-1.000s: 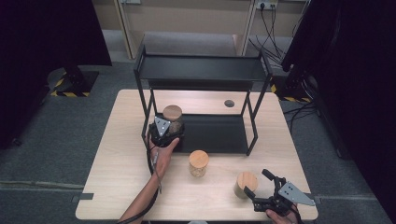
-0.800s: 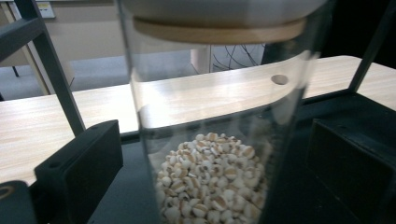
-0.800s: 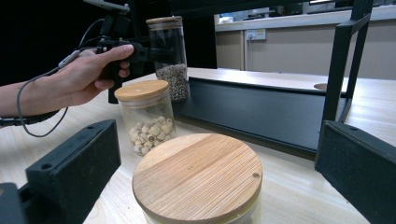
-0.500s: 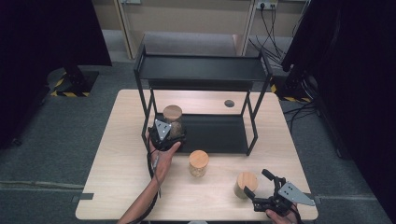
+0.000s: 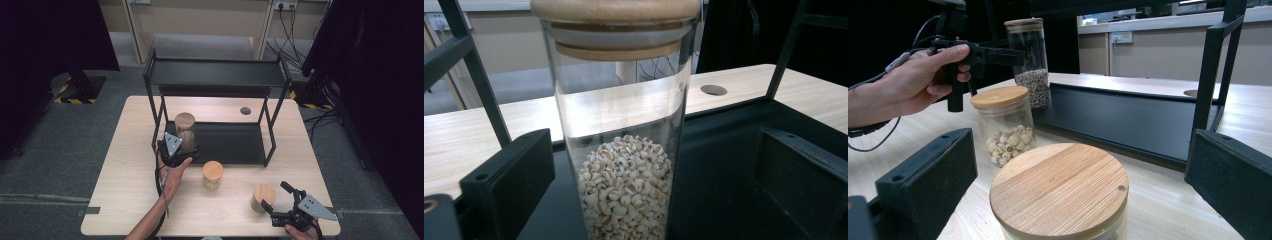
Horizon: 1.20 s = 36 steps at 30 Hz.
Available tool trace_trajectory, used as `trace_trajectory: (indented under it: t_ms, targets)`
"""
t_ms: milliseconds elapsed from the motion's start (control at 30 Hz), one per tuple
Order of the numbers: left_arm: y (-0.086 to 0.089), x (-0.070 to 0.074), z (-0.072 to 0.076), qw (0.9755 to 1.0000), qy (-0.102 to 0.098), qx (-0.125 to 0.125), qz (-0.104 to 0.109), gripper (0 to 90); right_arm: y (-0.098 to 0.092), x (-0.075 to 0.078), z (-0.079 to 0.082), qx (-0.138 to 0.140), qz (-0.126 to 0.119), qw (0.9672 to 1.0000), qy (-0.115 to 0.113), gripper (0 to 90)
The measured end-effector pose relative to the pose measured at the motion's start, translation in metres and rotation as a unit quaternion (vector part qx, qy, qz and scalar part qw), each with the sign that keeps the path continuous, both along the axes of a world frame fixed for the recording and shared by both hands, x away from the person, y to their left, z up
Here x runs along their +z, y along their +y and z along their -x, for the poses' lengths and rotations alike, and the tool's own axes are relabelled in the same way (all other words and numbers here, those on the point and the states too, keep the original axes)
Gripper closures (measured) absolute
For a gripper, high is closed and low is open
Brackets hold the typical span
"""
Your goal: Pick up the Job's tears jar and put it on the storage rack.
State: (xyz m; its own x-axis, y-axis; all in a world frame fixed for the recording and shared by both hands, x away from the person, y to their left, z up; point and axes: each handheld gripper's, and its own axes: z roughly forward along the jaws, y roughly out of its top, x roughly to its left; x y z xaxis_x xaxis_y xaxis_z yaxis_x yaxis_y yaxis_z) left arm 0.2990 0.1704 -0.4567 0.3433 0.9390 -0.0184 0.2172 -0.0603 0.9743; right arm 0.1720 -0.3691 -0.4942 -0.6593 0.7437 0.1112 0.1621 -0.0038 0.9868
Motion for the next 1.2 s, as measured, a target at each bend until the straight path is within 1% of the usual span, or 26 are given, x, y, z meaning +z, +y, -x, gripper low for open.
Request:
trace_trajectory:
  t_ms: [300,333,367,400,433,500,567,633,667,733,867,1000,1067,1200]
  targets:
    - [0.004,-0.001,0.012,0.9999,-0.004,-0.013,0.0,2.9,0.0,0.0,0.0,0.0,0.0,1.0,0.0,0.5]
    - [0.005,0.0,0.016,0.9998,-0.006,-0.016,0.001,2.9,0.0,0.0,0.0,0.0,0.001,1.0,-0.001,0.5]
    - [0.005,0.0,0.016,0.9998,-0.006,-0.016,0.001,2.9,0.0,0.0,0.0,0.0,0.001,1.0,-0.001,0.5]
    - [0.008,0.0,0.02,0.9998,-0.008,-0.019,0.0,2.9,0.0,0.0,0.0,0.0,0.001,1.0,-0.001,0.5]
    - [0.008,0.0,0.02,0.9998,-0.008,-0.019,0.0,2.9,0.0,0.0,0.0,0.0,0.001,1.0,-0.001,0.5]
    - [0.011,-0.001,0.026,0.9997,-0.011,-0.022,0.0,2.9,0.0,0.0,0.0,0.0,0.0,1.0,0.0,0.5]
    - [0.012,-0.001,0.029,0.9997,-0.011,-0.023,-0.001,2.9,0.0,0.0,0.0,0.0,0.001,1.0,-0.001,0.5]
    - [0.017,-0.002,0.036,0.9996,-0.012,-0.025,-0.001,2.9,0.0,0.0,0.0,0.0,0.001,1.0,-0.001,0.5]
    - [0.017,-0.002,0.036,0.9996,-0.012,-0.025,-0.001,2.9,0.001,0.0,0.0,0.0,0.001,1.0,-0.001,0.5]
    - [0.019,-0.003,0.042,0.9994,-0.014,-0.031,0.001,2.9,0.001,0.0,0.0,0.0,0.001,1.0,-0.001,0.5]
    - [0.019,-0.003,0.048,0.9991,-0.017,-0.039,0.005,2.9,0.001,0.0,0.0,0.0,0.002,1.0,-0.001,0.5]
    - [0.019,-0.004,0.055,0.9987,-0.019,-0.047,0.005,3.0,0.001,0.0,0.0,0.0,0.001,1.0,-0.001,0.5]
    - [0.02,-0.005,0.058,0.9985,-0.02,-0.049,0.01,3.0,0.001,0.0,0.0,0.0,0.001,1.0,-0.001,0.5]
    - [0.021,-0.006,0.064,0.9982,-0.021,-0.055,0.011,3.0,0.001,0.0,0.0,0.0,0.001,1.0,-0.001,0.5]
